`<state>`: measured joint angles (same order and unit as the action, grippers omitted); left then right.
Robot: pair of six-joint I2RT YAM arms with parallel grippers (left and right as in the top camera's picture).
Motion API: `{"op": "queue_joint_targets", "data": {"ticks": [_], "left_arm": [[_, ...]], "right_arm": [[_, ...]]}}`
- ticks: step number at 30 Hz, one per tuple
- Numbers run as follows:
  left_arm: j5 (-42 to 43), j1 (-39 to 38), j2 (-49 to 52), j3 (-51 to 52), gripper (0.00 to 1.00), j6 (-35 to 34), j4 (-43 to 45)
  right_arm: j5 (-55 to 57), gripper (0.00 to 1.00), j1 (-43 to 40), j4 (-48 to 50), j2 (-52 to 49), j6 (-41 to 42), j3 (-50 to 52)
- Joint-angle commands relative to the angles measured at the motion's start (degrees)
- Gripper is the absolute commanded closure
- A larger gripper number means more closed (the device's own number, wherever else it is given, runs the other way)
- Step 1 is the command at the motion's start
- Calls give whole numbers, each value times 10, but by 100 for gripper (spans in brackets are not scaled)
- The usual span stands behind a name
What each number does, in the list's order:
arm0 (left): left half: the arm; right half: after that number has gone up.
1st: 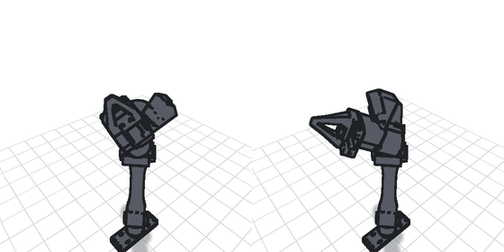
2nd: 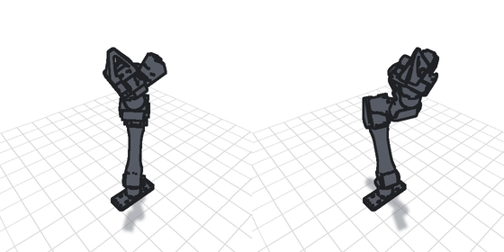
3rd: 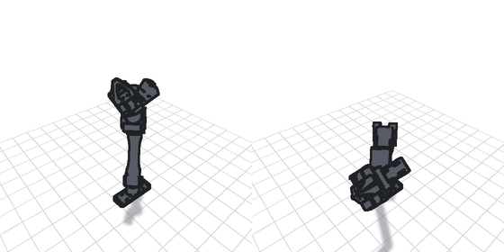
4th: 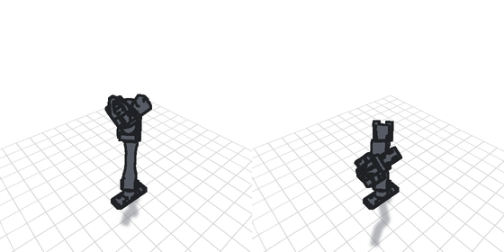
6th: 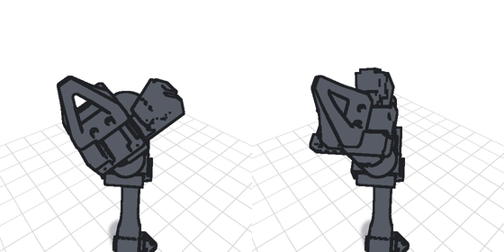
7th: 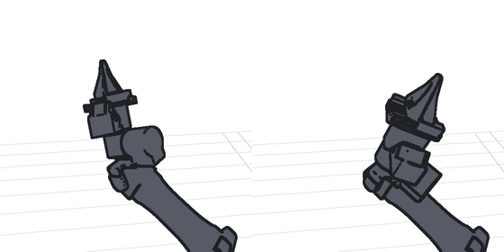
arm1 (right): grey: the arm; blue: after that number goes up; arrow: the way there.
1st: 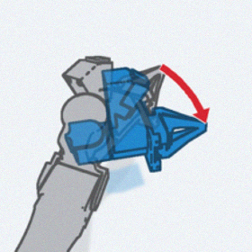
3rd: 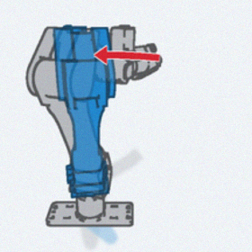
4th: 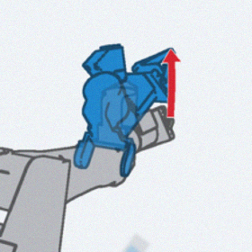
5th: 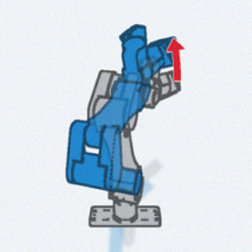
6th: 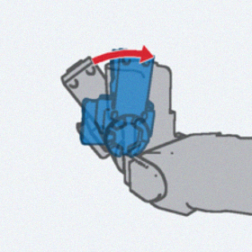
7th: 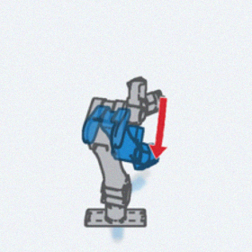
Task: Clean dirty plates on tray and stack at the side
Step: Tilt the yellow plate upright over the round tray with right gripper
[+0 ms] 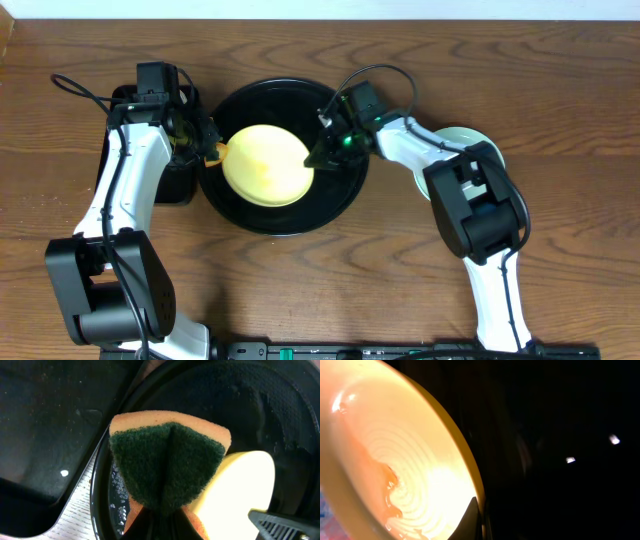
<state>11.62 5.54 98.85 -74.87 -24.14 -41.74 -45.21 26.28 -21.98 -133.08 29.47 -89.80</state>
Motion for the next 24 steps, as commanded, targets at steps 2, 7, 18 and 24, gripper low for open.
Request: {"op": "queue_joint_targets", "data": {"ticks": [2,7,18,24], "left_arm": [[-7,3,5,0,92,5,0],[-7,3,5,0,92,5,0],[-7,3,5,0,92,5,0],[-8,3,5,0,92,5,0]], "right_arm": [[18,99,-21,-7,17,-42,6],[120,98,-19,-21,75,-87,6],[290,99,0,-23,163,-155,6],[319,99,12,13,179,-169,6]]}}
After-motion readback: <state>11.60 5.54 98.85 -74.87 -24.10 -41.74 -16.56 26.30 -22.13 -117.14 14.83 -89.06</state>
